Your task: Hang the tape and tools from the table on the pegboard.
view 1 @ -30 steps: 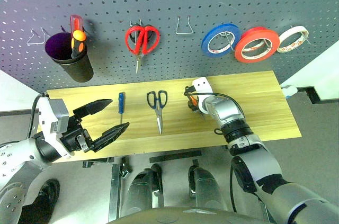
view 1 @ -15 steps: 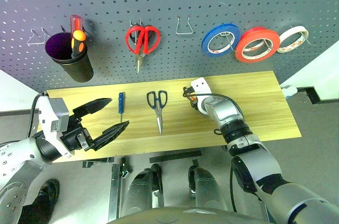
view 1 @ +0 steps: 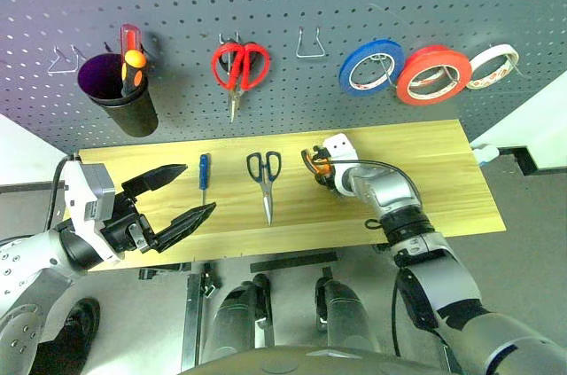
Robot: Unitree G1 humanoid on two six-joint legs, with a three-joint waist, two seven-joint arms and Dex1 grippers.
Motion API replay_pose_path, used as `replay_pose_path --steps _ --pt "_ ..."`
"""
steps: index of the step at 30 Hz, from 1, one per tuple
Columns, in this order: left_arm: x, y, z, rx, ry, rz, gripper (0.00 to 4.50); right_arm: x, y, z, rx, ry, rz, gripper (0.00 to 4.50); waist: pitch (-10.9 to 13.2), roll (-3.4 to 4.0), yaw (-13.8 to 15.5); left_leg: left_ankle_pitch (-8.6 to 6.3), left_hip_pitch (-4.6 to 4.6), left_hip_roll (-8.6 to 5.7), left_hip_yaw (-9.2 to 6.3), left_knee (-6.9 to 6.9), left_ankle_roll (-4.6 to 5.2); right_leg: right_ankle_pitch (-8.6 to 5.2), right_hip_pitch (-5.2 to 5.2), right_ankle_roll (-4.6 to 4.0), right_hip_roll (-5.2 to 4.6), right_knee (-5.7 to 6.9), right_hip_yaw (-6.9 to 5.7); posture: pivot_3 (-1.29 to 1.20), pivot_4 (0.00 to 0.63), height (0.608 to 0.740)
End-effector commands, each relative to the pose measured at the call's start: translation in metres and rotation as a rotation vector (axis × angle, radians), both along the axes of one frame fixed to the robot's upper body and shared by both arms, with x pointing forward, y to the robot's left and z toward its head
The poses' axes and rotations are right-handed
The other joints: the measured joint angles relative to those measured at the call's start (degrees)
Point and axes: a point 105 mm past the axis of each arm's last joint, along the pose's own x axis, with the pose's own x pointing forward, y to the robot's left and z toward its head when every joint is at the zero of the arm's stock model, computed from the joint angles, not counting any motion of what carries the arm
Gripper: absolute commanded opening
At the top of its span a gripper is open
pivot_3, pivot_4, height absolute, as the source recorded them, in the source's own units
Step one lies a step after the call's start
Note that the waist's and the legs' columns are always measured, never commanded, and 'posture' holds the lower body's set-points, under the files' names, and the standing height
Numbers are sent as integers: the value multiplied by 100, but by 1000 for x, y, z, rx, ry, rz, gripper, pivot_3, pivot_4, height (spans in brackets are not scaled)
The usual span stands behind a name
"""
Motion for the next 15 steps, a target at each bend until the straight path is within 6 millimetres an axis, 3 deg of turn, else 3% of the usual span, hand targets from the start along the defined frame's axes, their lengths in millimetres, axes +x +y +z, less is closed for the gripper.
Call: replay_pose_path --steps 1,7,12,15 --pt "-1 2 5 9 -28 -7 4500 -4 -6 10 29 -37 65 2078 0 0 1 0 0 0 0 0 0 0 0 0 0 0 0 -27 301 740" --pt "1 4 5 15 -32 -16 4500 -21 -9 12 161 -41 145 2078 0 0 -13 0 -1 0 0 -3 0 0 -1 0 0 -2 -2 -50 285 740" --pt "4 6 4 14 -32 -16 4500 -20 -19 29 260 -179 136 2078 0 0 -18 1 -1 0 1 0 -1 1 0 2 0 1 -5 -68 277 740" --pt "5 6 4 14 -32 -19 4500 -25 -24 27 294 -200 146 2078 -1 -2 -18 1 0 0 1 3 -1 1 3 3 1 2 -8 -73 273 740"
